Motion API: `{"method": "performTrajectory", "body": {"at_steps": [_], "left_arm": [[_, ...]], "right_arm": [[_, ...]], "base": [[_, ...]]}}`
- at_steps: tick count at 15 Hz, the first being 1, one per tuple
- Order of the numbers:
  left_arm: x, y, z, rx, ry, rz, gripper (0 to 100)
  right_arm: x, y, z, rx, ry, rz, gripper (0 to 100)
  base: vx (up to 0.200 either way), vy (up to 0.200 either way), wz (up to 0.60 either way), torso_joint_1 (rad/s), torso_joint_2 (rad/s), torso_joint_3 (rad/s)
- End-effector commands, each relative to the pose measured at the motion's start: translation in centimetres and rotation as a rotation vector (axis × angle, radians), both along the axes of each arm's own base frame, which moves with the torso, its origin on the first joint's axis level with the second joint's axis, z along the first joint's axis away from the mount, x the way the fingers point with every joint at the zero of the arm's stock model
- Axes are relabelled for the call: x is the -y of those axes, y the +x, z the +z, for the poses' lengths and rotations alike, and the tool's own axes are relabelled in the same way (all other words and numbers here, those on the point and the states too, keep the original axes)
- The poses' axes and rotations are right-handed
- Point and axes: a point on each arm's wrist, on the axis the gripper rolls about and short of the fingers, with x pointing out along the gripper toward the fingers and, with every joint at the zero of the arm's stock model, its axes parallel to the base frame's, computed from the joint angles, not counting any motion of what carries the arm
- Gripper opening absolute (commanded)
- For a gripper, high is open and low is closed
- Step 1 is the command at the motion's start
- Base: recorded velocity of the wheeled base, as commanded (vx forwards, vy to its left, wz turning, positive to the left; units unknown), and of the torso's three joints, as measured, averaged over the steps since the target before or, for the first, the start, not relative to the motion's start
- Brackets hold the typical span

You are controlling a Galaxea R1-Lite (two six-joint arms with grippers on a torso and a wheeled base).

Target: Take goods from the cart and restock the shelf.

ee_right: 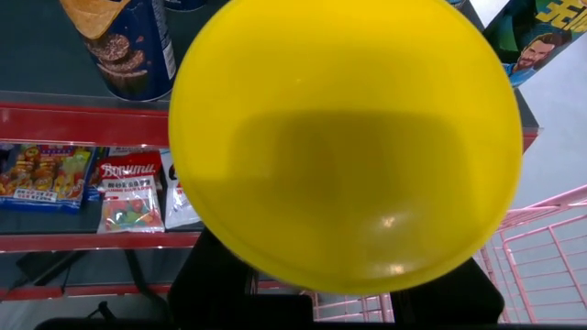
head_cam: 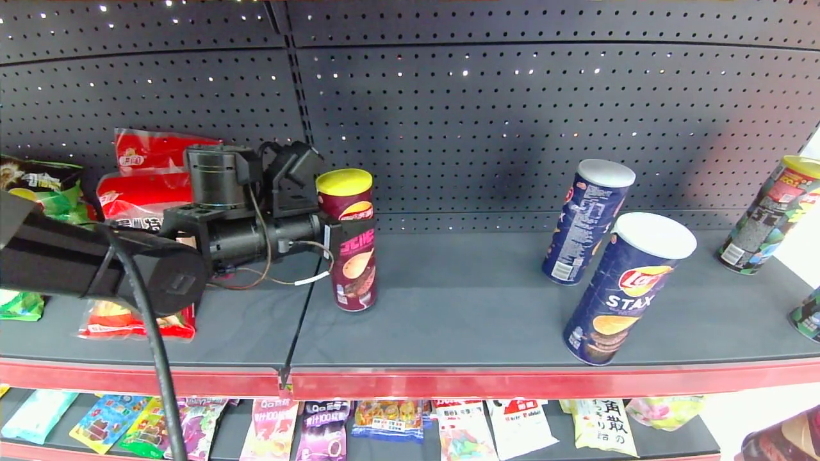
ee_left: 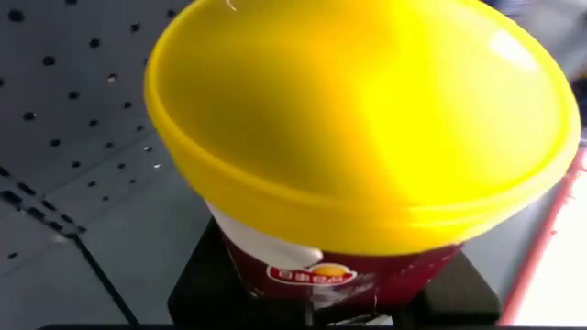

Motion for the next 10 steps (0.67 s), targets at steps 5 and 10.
{"method": "performTrajectory", "body": {"at_steps": [5,10], "left_arm": [[-2.9,-2.1,1.9,0.106,-0.004,0.0,0],[-3.9,-4.9,0.0,0.062,-0.005,-0.246,0]], "right_arm": [[0.0,0.2,0.0,-0.01,-0.002,-0.004,0],[0.0,0.1,0.1,-0.001,-0.003,-0.013,0]], "base": [[0.0,0.0,0.0,0.0,0.0,0.0],[0.0,0.0,0.0,0.0,0.0,0.0]]}}
